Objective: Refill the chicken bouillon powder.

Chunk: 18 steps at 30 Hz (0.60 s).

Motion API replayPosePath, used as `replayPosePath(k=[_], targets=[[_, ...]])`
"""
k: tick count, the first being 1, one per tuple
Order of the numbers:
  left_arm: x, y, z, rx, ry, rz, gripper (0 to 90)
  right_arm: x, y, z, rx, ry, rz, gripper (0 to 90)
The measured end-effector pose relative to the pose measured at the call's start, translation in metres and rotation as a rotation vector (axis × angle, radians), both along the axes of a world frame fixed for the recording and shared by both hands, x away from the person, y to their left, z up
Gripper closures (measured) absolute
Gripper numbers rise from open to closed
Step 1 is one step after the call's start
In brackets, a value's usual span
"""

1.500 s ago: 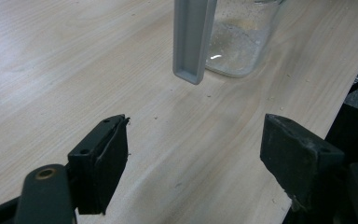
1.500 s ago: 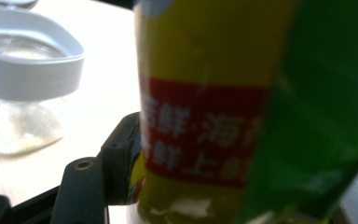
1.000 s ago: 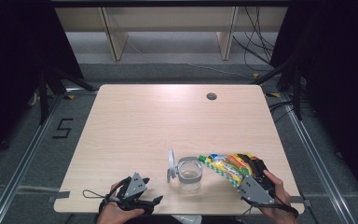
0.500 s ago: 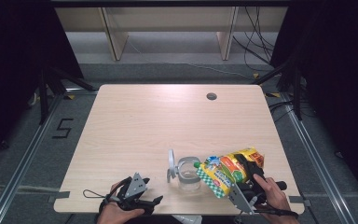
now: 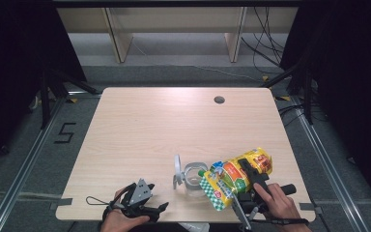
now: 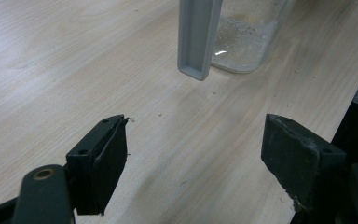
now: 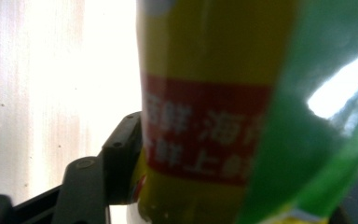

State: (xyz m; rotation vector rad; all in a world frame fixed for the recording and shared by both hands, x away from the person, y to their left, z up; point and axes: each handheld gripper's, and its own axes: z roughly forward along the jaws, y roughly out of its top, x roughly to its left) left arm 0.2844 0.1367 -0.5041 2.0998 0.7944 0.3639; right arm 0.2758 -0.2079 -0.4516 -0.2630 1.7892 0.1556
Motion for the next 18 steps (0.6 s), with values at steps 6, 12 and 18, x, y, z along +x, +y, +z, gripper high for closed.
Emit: replayPosePath(k=[6,12,18], targets=[[0.001,0.002,0.001,0.02,-0.021,-0.016,22.3,0.001,0.006,-0.004,-0.051,-0.045,0.038,42.1],[-0.001,-0.001,0.0,-0.015,-0.007,0.012,22.3,-0.002,0.01,-0.002,-0.093,-0.087,0.03,42.2],[0.0,0.001,0.001,0.008,-0.007,0.006,22.3,-0.004,0.01,-0.001,-0.135,-0.107,0.008,42.4]])
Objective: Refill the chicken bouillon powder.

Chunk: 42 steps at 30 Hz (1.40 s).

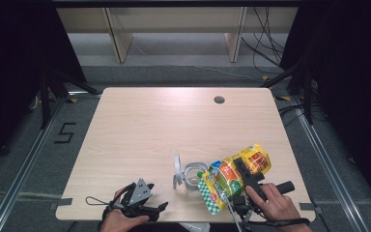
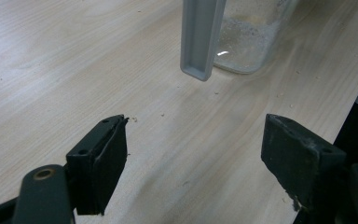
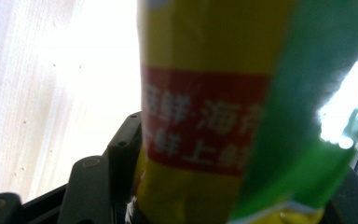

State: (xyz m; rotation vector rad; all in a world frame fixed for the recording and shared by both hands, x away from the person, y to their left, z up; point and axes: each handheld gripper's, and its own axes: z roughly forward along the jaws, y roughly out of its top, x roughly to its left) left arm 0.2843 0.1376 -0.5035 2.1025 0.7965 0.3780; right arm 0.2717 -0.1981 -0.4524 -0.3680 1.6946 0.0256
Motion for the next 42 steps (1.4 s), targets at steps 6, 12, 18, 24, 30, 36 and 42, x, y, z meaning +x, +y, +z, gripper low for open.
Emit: replayPosePath(k=[6,12,18,24,30,36,42], targets=[[0.0,0.0,0.0,0.0,-0.005,-0.001,22.3,0.002,0.002,0.004,-0.063,-0.008,0.005,43.4],[0.0,0.0,0.001,0.005,-0.009,-0.011,22.3,0.004,0.004,0.009,-0.098,-0.029,0.025,43.6],[0.001,0.0,0.001,0.015,-0.016,-0.021,22.3,0.004,0.007,0.018,-0.184,-0.045,0.018,44.6],[0.001,0.001,0.001,0.017,-0.018,-0.023,22.3,0.003,0.01,0.017,-0.183,-0.045,0.023,45.8],[0.001,0.0,0.001,0.016,-0.015,-0.023,22.3,0.003,0.009,0.015,-0.194,-0.043,0.027,47.4],[0.001,-0.001,0.0,0.003,0.0,-0.009,22.3,0.003,0.007,0.014,-0.174,-0.043,0.027,47.7],[0.0,-0.001,0.0,0.006,-0.002,-0.009,22.3,0.002,0.009,0.015,-0.205,-0.053,0.039,47.7]])
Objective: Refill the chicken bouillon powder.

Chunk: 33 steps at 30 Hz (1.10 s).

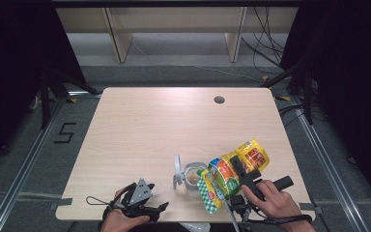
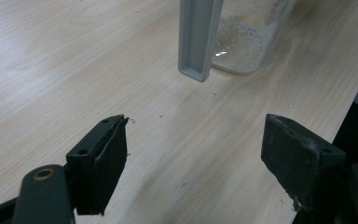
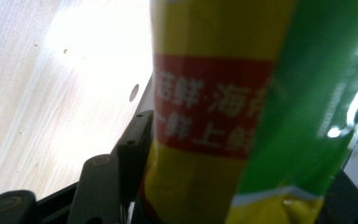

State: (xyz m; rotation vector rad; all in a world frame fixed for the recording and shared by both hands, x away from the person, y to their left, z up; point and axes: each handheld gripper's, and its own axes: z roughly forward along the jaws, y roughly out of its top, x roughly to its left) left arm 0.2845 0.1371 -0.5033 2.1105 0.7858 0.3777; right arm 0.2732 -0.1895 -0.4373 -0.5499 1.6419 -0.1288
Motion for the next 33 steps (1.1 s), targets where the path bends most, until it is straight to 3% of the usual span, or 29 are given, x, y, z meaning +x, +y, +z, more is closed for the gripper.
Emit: replayPosePath(k=[3,5,7,9,12,14,19,20,23,25,29,33], targets=[[0.0001,0.0,0.0,-0.003,0.0,0.001,22.3,0.0002,0.0002,-0.0006,0.001,0.003,0.004,47.8],[0.0002,0.0,-0.0001,-0.002,0.001,0.001,22.3,-0.0002,-0.0014,-0.0029,0.037,0.011,-0.015,47.8],[0.0004,0.0003,0.0001,0.01,-0.003,-0.002,22.3,0.0002,-0.0009,-0.0005,0.002,0.001,0.0,47.8],[0.0002,0.0,-0.0002,-0.005,0.003,0.002,22.3,0.0015,-0.0005,0.0002,-0.006,-0.002,0.014,47.8],[0.0001,0.0,0.0,-0.003,0.0,0.0,22.3,0.0011,-0.0006,-0.0004,-0.006,0.002,0.012,47.8],[0.0002,0.0001,0.0,-0.004,0.0,0.001,22.3,0.0004,-0.0016,-0.0022,0.019,0.009,-0.003,47.8],[0.0001,0.0001,-0.0001,-0.005,0.001,0.002,22.4,-0.0003,-0.0012,-0.0004,0.008,-0.02,0.025,47.8],[-0.0001,-0.0001,-0.0001,-0.011,0.004,0.0,22.3,-0.0012,-0.0011,-0.0004,0.014,-0.002,-0.002,47.8],[0.0,0.0001,0.0,-0.005,0.001,0.002,22.3,-0.002,-0.0022,-0.0008,0.034,-0.001,-0.002,47.8],[-0.0002,-0.0002,-0.0001,-0.012,0.004,0.0,22.3,-0.0012,-0.0007,0.0026,-0.01,-0.021,0.019,47.8],[0.0001,0.0002,-0.0001,-0.005,0.0,0.002,22.3,-0.002,-0.0013,0.0021,0.002,-0.019,0.008,47.8],[-0.0002,0.0,0.0,-0.008,0.002,0.003,22.3,-0.0012,-0.0019,0.004,-0.023,-0.031,0.023,47.9]])
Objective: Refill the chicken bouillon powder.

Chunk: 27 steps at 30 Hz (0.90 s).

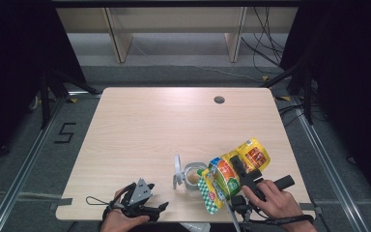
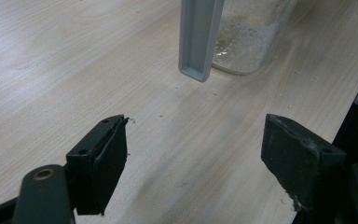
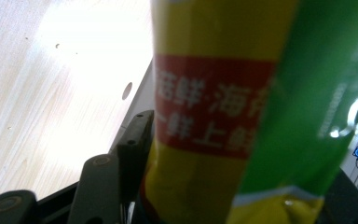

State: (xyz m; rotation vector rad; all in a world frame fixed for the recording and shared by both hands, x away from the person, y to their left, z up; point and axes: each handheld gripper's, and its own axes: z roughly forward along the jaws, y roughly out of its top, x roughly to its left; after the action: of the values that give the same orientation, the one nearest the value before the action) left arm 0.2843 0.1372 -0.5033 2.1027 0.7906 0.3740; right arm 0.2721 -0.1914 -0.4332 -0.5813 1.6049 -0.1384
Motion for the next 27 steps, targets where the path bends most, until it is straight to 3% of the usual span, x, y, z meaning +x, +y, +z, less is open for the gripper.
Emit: replayPosePath(k=[4,5,22,24,27], targets=[[-0.0001,-0.0002,-0.0001,-0.004,0.001,-0.001,22.3,-0.0006,-0.0003,-0.0006,0.025,0.003,-0.013,47.8],[0.0,0.0001,0.0,0.0,-0.001,0.0,22.3,-0.0005,-0.0005,0.0003,0.002,-0.004,-0.006,47.9],[0.0001,0.0008,0.0006,0.01,-0.012,-0.005,22.3,-0.0005,-0.0025,-0.002,0.016,0.001,0.0,48.4],[0.0002,0.0009,0.0007,0.009,-0.011,-0.005,22.3,-0.0003,-0.0008,0.0004,-0.008,-0.008,0.007,48.4],[0.0002,0.0009,0.0008,0.012,-0.015,-0.008,22.3,-0.0007,-0.0016,0.0,-0.002,-0.005,0.003,48.4]])
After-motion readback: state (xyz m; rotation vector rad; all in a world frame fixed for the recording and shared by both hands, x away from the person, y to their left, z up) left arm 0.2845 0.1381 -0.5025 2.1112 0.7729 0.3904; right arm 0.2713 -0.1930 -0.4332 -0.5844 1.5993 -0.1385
